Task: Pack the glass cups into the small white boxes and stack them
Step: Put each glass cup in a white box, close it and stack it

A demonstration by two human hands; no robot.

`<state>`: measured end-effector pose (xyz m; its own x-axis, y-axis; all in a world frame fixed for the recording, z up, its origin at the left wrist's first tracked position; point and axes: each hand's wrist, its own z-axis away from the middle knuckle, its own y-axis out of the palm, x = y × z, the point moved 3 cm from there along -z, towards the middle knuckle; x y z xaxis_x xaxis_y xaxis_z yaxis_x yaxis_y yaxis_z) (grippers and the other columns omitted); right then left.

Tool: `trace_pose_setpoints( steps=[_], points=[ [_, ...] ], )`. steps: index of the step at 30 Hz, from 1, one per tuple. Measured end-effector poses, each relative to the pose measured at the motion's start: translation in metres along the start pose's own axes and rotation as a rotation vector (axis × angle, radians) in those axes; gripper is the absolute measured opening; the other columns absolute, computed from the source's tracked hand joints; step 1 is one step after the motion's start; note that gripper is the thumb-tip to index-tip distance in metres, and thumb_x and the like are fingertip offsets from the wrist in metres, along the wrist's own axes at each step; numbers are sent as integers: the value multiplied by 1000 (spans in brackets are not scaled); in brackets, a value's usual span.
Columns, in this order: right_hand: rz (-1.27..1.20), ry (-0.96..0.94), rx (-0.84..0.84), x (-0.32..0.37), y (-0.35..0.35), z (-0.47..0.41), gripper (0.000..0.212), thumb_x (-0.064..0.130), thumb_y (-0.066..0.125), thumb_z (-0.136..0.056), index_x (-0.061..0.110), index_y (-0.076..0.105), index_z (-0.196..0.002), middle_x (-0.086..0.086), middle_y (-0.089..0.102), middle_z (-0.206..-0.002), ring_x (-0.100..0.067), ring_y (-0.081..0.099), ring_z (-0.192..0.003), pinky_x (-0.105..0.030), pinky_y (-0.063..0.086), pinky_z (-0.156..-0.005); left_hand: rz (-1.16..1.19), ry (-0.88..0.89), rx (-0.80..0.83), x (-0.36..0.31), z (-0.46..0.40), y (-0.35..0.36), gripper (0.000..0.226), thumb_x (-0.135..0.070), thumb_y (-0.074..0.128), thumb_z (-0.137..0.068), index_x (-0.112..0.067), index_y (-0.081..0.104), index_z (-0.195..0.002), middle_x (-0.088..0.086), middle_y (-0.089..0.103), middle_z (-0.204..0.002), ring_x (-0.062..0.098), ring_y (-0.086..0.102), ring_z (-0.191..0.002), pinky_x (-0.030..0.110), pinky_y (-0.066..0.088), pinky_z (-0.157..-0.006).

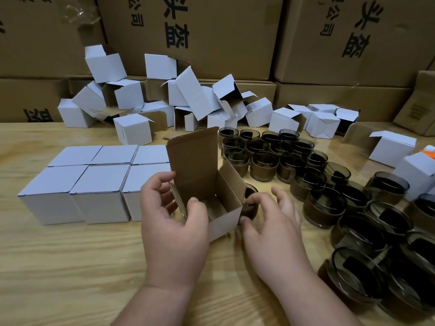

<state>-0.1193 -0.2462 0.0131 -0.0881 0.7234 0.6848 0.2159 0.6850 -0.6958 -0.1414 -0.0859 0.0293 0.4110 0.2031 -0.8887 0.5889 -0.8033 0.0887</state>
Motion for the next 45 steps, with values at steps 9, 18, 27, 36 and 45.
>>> trace_pose_setpoints(
  steps=[9, 18, 27, 36, 45],
  points=[
    [-689, 171, -263, -7, -13, -5, 14, 48, 55, -96, 36, 61, -96, 8, 73, -94, -7, 71, -83, -17, 52, -68, -10, -14, 14, 3, 0, 0, 46, -20, 59, -78, -55, 49, -107, -3, 66, -107, 9, 65, -98, 13, 50, -74],
    [-1394, 207, -277, 5, -27, -1, 33, 50, 70, -85, 21, 73, -100, -8, 77, -100, -28, 75, -93, -35, 60, -66, -44, -62, 47, 8, 3, 3, 44, -24, 60, -76, -50, 53, -110, -14, 67, -102, 11, 66, -95, 29, 53, -82],
    [-594, -482, -382, 29, -41, 26, 27, 62, 49, -97, 48, 59, -118, -4, 52, -141, -16, 59, -125, -20, 45, -99, -81, -74, 215, 8, 13, 13, 47, -25, 62, -76, -51, 53, -115, -22, 65, -105, 9, 66, -95, 34, 55, -85],
    [-424, -682, -360, 43, -29, 35, 30, 36, 55, -101, 10, 69, -99, -14, 42, -152, -17, 55, -128, -20, 41, -103, -70, -33, 347, 3, 12, 16, 39, -38, 68, -79, -30, 65, -117, -15, 71, -108, 4, 68, -97, 12, 49, -73],
    [-357, -439, -338, 32, -18, 25, 22, 38, 55, -94, 22, 69, -100, 7, 43, -149, 11, 48, -121, 2, 31, -94, 55, -117, 355, 12, 15, 18, 32, -31, 56, -86, -44, 62, -115, -16, 73, -108, 5, 69, -100, 18, 52, -81]
  ],
)
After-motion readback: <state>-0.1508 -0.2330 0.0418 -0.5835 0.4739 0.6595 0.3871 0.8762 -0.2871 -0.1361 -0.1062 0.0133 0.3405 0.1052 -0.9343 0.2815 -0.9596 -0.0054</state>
